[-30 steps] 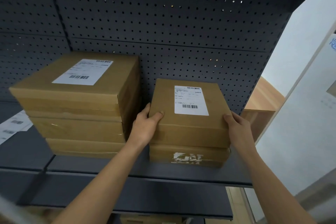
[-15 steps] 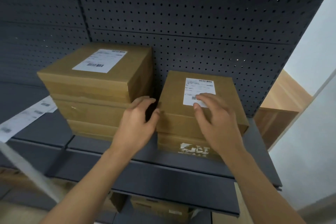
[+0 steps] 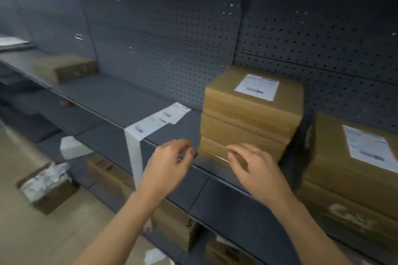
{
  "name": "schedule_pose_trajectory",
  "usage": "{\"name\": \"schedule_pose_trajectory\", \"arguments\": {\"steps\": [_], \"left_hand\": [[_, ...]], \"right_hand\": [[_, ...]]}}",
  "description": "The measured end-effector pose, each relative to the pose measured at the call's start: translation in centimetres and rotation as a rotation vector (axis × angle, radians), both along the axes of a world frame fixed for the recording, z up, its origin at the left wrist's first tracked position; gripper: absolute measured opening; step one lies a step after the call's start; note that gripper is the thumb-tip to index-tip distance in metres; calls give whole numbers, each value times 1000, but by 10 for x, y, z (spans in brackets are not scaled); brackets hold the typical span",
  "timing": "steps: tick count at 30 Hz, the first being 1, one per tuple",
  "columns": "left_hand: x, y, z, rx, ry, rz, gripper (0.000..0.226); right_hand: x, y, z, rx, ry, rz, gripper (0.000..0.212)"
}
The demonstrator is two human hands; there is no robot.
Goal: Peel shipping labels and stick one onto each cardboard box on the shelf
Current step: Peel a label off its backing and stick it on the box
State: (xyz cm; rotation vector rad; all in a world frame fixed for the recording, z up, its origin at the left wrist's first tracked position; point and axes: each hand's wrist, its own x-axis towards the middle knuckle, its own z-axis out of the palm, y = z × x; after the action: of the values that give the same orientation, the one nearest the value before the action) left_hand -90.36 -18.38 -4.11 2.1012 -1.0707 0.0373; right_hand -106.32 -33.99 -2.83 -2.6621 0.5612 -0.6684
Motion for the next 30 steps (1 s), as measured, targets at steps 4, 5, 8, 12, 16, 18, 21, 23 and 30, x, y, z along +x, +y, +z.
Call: {"name": "schedule_pose_trajectory", "arguments": {"steps": [4,5,8,12,16,18,21,23,30], "left_hand": [[72,82,-12,89,-44,172,21],[87,102,-14,106,-38,214,25],[137,161,-27,115,-12,327,27],[193,223,-38,118,24,456,23],[238,261,-49,91,67,550,34],[260,275,-55,115,89,610,31],[295,290,-58,139,85,692,20],[320,296,-58,173,78,762,22],[411,324,-44,230,5,915,32]], "right_hand": [[83,56,-6,30,38,98,29],[103,68,-9,18,48,118,30],[163,106,-15,-16,102,185,31],[235,147,-21,-21,154,270,33],[304,172,-31,1,186,342,37],[340,180,-38,-11,181,386,36],[397,193,-48,-27,157,453,37],[435,198,-53,-58,161,499,39],[559,216,-60,-72,125,608,37]]}}
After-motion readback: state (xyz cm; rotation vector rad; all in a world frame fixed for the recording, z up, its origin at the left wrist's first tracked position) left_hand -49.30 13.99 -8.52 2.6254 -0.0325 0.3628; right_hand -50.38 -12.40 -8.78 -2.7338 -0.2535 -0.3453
